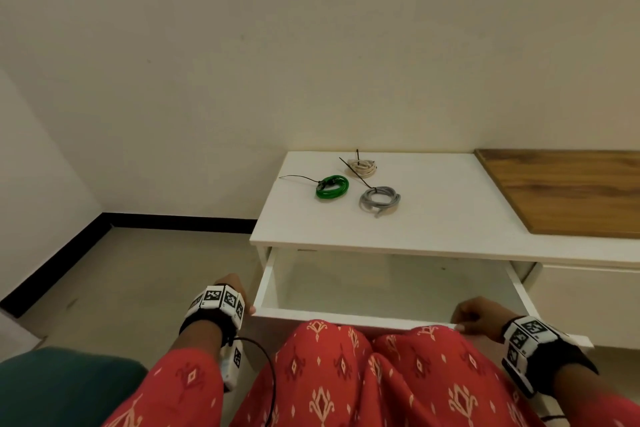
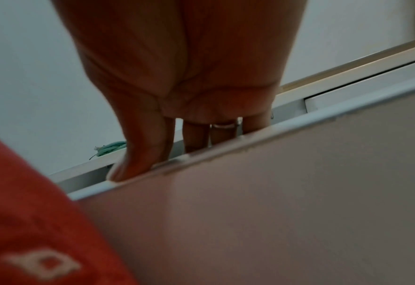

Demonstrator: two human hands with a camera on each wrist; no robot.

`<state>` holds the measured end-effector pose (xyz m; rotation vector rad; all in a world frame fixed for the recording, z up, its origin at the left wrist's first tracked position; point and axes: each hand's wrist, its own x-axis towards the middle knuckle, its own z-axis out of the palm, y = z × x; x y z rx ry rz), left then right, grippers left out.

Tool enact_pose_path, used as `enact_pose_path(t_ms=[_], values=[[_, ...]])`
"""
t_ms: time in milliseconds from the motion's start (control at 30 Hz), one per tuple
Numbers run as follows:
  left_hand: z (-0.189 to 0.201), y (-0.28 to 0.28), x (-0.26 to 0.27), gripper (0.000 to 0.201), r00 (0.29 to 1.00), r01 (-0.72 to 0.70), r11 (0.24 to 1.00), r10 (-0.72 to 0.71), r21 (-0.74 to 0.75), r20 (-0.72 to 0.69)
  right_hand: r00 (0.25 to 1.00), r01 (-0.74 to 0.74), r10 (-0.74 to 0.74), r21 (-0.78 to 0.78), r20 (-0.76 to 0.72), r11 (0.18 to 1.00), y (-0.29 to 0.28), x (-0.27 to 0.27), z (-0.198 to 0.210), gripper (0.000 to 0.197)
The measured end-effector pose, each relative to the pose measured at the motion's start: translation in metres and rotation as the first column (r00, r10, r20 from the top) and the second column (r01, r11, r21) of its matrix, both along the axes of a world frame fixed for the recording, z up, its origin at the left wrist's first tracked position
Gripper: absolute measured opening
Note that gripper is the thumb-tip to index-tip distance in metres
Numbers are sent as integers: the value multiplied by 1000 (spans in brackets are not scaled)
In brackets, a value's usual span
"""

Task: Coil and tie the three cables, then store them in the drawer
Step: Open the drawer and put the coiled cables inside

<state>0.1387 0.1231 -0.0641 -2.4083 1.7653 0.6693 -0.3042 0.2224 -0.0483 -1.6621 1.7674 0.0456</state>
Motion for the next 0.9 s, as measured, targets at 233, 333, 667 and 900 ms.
enact_pose_path(t_ms=[233, 333, 667, 900], values=[[-1, -9, 1, 42, 996, 84, 983, -86, 162, 9, 998, -39, 41, 53, -39, 998, 0, -4, -5, 28], [30, -20, -22, 32, 988, 153, 979, -156, 134, 12, 997, -52, 57, 107, -43, 993, -17, 1, 11, 28], [102, -129, -108, 57, 922, 382, 894, -386, -236, 30, 988, -27, 1, -166, -152, 986, -150, 23, 89, 34], [78, -183, -155, 82, 875, 481, 850, -481, -212, 58, 969, -18, -40, -231, -244, 973, -215, 41, 72, 50]])
